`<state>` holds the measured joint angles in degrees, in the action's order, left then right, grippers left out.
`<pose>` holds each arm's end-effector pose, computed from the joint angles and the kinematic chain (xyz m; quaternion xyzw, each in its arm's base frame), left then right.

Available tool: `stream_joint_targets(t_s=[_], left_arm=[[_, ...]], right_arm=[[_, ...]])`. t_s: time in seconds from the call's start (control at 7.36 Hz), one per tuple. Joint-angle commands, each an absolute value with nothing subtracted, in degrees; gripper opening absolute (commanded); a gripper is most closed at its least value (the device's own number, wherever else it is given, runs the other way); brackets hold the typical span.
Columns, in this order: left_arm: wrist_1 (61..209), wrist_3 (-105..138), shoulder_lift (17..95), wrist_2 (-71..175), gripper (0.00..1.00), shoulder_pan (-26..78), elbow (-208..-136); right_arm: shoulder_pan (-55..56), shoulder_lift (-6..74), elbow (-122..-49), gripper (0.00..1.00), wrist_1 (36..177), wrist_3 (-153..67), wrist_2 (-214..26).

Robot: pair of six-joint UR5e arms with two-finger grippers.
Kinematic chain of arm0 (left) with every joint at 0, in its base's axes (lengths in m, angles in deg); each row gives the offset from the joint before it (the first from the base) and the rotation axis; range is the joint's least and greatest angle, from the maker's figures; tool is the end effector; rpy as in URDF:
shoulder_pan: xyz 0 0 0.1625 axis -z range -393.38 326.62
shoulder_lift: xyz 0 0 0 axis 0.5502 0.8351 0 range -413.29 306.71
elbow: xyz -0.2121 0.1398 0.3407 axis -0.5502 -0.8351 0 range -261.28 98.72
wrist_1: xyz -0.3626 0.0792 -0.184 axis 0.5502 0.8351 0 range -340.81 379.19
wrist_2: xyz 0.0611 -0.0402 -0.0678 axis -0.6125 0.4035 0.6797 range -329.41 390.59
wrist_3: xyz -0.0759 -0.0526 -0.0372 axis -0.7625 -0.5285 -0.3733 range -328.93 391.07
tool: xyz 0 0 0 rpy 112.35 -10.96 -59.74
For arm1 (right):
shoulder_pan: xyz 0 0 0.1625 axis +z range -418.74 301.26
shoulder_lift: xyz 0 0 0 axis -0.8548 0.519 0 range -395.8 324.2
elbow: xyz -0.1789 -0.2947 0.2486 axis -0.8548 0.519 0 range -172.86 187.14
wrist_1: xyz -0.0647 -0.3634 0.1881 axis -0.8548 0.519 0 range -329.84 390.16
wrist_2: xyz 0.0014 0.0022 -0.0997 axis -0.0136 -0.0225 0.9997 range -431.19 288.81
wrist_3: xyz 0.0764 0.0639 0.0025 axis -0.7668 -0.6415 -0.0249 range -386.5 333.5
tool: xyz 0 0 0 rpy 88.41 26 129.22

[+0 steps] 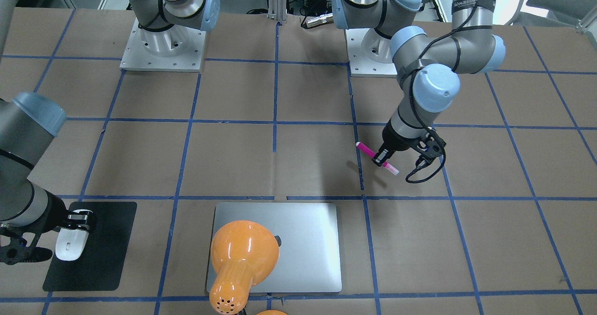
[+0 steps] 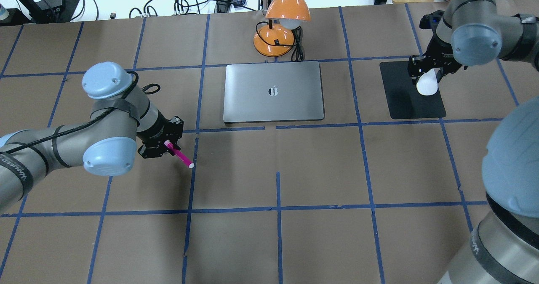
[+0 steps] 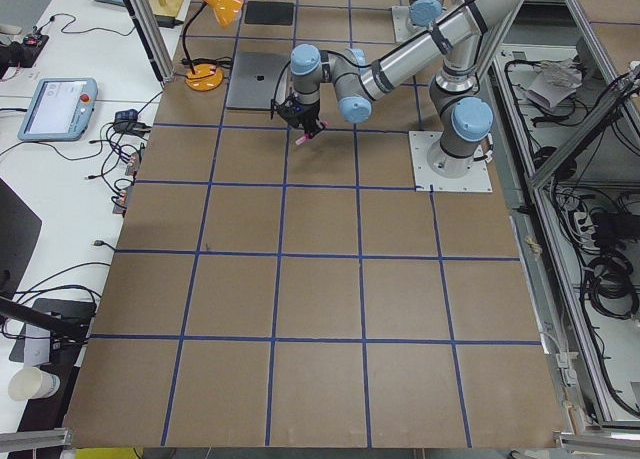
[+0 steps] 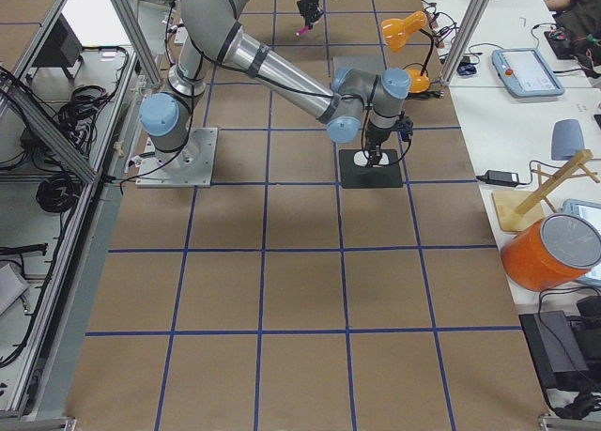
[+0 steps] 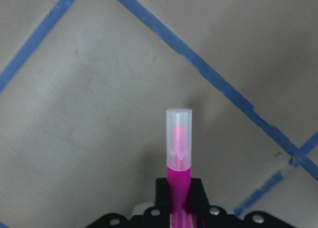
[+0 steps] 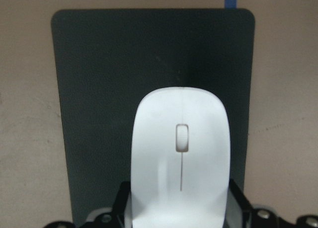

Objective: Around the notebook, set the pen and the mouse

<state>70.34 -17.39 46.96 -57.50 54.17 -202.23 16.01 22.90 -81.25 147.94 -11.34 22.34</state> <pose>-0.1165 -0.4717 0.2188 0.4299 -0.9025 -0.0254 0.0073 -0.0503 -0.6682 0.2286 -0.0004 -0.9994 -0.0242 0.0253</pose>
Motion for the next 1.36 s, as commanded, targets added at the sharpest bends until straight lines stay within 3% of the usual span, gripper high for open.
stream_joint_targets(t_s=[0.0,0.14,0.27,0.41,0.81,1.22], left_arm=[[69.56,-43.62,48.57,-57.12,0.00,66.24,-202.13],[68.68,-52.17,48.57,-57.12,0.00,70.99,-202.04],[67.54,-61.04,49.18,-56.77,0.00,74.34,-201.60],[67.53,-66.87,51.28,-56.42,0.00,75.68,-199.51],[67.54,-75.01,58.84,-56.51,0.00,81.75,-192.38],[67.88,-75.10,60.00,-56.95,0.00,82.46,-192.37]], right_arm=[[16.32,20.63,-81.19,0.18,149.52,-10.86,22.42],[16.32,20.45,-81.36,0.42,149.87,-10.85,22.33],[16.32,19.49,-81.45,0.77,151.17,-10.94,22.33],[16.32,18.61,-81.45,1.00,153.02,-11.12,22.24],[16.58,21.84,-79.44,1.00,151.46,-11.21,22.33],[21.23,29.39,-72.41,1.00,134.18,-11.82,22.33]])
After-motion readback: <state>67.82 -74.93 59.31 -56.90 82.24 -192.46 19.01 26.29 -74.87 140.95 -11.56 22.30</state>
